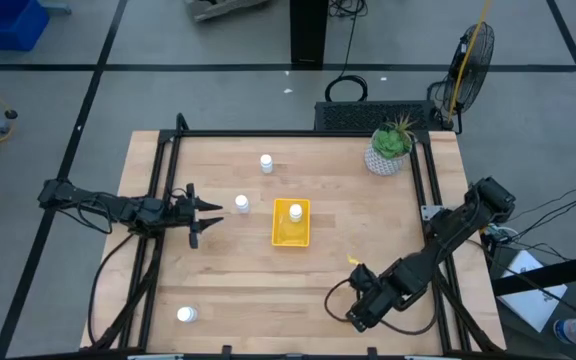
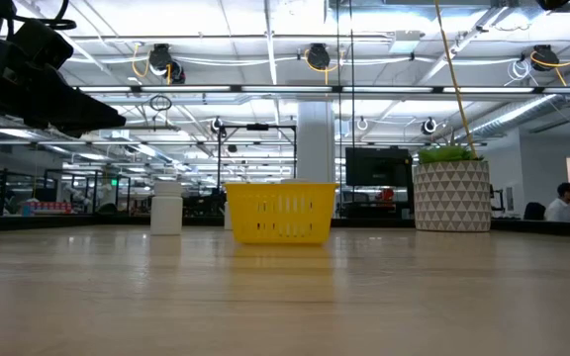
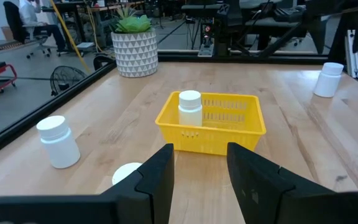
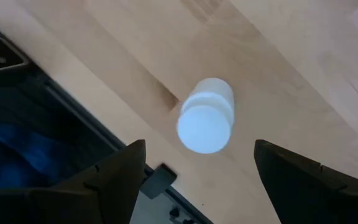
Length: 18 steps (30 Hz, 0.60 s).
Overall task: Pick and place pill bottles into a basket
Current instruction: Put the white pill bottle into the yellow bin
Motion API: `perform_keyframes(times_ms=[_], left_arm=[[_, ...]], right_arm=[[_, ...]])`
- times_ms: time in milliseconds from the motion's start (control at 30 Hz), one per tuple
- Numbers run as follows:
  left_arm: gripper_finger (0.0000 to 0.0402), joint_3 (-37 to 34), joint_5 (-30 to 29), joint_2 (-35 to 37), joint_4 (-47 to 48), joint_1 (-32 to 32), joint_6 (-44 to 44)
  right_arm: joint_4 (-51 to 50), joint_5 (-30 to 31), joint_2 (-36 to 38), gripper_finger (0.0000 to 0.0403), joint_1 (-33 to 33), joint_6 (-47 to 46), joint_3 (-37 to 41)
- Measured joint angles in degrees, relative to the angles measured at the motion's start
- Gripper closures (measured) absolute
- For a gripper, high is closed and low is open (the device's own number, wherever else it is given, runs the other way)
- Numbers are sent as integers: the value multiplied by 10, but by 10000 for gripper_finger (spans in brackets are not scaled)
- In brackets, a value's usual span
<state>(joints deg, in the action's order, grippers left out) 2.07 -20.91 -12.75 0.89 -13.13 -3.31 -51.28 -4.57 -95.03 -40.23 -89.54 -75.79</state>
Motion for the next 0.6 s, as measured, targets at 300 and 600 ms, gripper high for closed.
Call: perform_keyframes(times_ms=[300,600], left_arm=[[249,0,3,0,0,0,6],[249,0,4,0,0,0,6]], right_arm=[[2,0,-18,108,3,5,0],[3,17,-18,108,2,2,0]])
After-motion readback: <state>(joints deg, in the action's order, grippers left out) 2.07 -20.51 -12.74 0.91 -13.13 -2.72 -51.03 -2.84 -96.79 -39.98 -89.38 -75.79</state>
